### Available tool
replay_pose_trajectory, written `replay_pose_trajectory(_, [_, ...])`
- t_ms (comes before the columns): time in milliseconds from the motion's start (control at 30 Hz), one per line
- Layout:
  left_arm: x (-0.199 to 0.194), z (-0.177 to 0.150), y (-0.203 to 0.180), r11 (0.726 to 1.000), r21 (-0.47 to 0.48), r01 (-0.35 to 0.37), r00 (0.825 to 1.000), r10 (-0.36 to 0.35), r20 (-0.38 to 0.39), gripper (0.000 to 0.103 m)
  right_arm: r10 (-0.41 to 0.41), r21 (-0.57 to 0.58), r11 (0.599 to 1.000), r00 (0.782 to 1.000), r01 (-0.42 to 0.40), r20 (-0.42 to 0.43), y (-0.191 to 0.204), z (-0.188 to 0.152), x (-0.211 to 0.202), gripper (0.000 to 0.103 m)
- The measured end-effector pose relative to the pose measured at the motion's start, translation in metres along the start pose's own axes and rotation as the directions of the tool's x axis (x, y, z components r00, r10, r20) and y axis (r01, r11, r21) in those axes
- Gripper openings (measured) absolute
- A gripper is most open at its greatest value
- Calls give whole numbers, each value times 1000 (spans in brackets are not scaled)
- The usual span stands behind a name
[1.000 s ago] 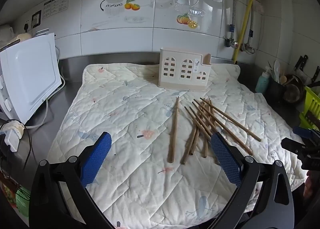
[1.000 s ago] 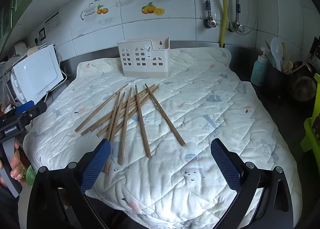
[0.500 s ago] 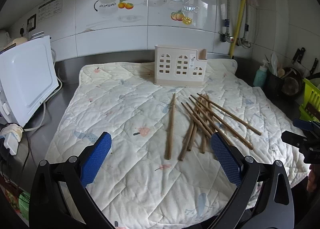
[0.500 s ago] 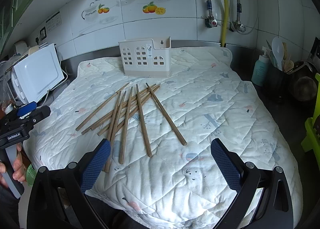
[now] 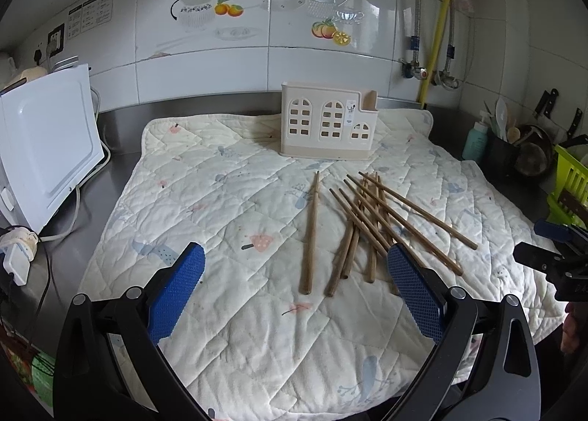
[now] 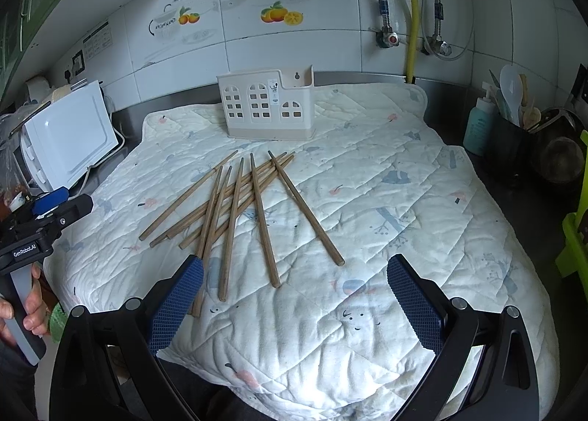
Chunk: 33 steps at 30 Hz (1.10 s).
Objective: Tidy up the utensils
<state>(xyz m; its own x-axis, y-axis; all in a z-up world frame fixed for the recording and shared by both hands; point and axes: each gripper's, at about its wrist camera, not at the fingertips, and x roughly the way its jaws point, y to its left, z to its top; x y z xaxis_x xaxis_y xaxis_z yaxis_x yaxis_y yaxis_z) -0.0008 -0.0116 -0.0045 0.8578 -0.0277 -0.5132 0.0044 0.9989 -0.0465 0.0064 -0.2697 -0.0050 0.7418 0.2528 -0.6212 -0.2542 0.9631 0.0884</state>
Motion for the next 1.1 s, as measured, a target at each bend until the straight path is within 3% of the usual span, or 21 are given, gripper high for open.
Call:
replay_pose_trajectory(767, [11,4,0,1000,-4,9,1000,-9,-20,97,-3,16,1000,1000,3,-11,-6,2,8,96])
replay_pose_trajectory(967, [17,7,3,1000,-12,7,1000,-7,-22,89,-7,17,1000,1000,7,-11,-8,6,11,96])
replay_pose_trajectory(1100, [24,7,10,999,-42,18,999,-20,-45,78,-12,12,1000,1000,12,-16,-10,7,15,96])
